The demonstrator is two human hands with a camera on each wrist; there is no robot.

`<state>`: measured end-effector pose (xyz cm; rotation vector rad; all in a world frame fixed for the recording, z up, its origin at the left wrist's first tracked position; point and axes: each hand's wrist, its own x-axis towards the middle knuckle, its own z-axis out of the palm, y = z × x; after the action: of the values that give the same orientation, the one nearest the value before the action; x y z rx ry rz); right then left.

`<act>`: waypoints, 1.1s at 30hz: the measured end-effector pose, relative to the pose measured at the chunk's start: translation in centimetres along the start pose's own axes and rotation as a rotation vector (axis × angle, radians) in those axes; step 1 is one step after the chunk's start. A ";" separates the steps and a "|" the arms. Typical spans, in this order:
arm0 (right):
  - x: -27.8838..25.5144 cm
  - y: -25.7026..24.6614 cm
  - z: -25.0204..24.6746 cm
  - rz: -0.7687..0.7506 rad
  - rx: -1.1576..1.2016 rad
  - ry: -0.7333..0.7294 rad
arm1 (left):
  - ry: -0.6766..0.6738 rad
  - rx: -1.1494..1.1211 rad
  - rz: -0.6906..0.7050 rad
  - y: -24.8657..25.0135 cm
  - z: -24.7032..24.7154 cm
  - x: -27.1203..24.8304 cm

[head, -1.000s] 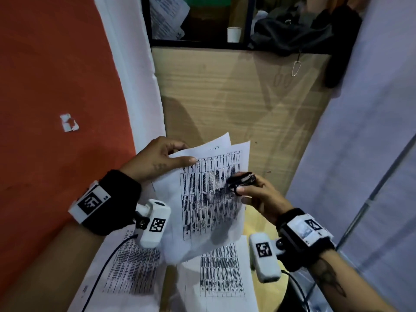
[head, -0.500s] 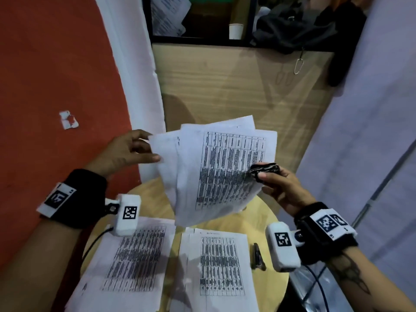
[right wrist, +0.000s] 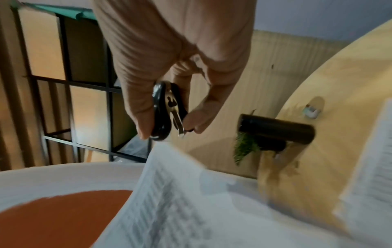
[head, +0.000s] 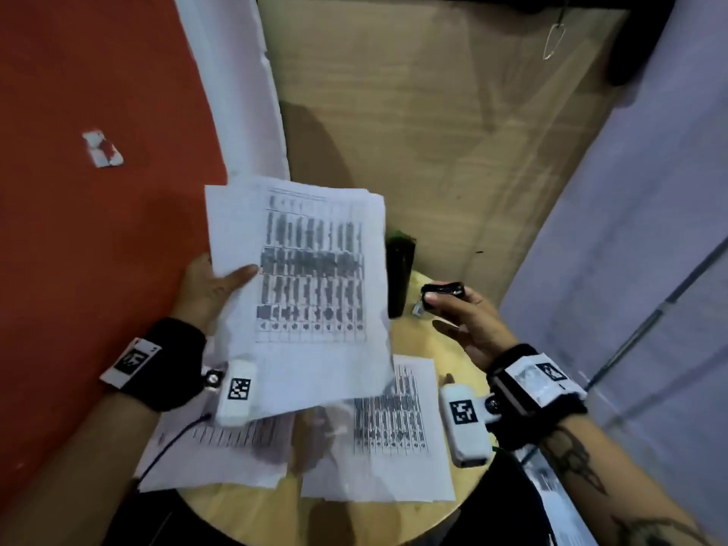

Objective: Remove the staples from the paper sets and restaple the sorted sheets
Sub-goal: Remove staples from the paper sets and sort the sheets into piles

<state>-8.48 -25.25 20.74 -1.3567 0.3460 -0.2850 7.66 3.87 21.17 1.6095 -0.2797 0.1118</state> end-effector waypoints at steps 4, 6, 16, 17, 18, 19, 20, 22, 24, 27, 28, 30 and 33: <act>-0.2 5.7 -2.4 0.145 -0.063 0.109 | 0.074 0.193 -0.195 -6.6 -4.5 0.8; -0.8 9.1 -3.0 0.221 -0.116 0.139 | 0.079 0.325 -0.305 -10.7 -6.5 0.6; -2.1 21.2 -3.1 0.473 -0.659 -0.088 | 0.008 0.662 -0.674 -22.5 -9.1 0.7; -2.0 21.4 -3.1 0.502 -0.689 -0.108 | -0.001 0.681 -0.678 -22.6 -9.1 1.0; -1.8 21.4 -3.1 0.550 -0.699 -0.127 | -0.016 0.708 -0.677 -22.6 -9.0 1.3; -1.7 21.5 -3.2 0.583 -0.697 -0.140 | -0.026 0.740 -0.669 -23.0 -9.2 1.7; -1.6 21.3 -3.1 0.601 -0.691 -0.148 | -0.021 0.789 -0.642 -23.4 -9.2 2.2; -1.4 21.5 -3.2 0.605 -0.703 -0.159 | 0.064 0.941 -0.548 -23.5 -8.4 2.5; -1.2 21.9 -3.2 0.591 -0.728 -0.147 | 0.102 1.059 -0.406 -22.3 -5.4 2.0; -1.2 22.9 -3.4 0.558 -0.772 -0.161 | -0.079 1.019 -0.213 -21.3 1.6 0.1; -1.2 23.3 -3.4 0.558 -0.775 -0.157 | -0.171 0.987 -0.201 -21.5 4.0 -0.6; -1.1 23.5 -3.7 0.569 -0.786 -0.141 | -0.339 0.932 -0.295 -22.5 8.2 -2.1; -1.1 23.7 -4.1 0.556 -0.790 -0.120 | -0.461 0.884 -0.513 -24.2 12.5 -3.9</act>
<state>-11.12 -23.92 -3.11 -1.9603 0.7634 0.4460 8.63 -7.30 -3.98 2.5314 -0.1610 -0.6189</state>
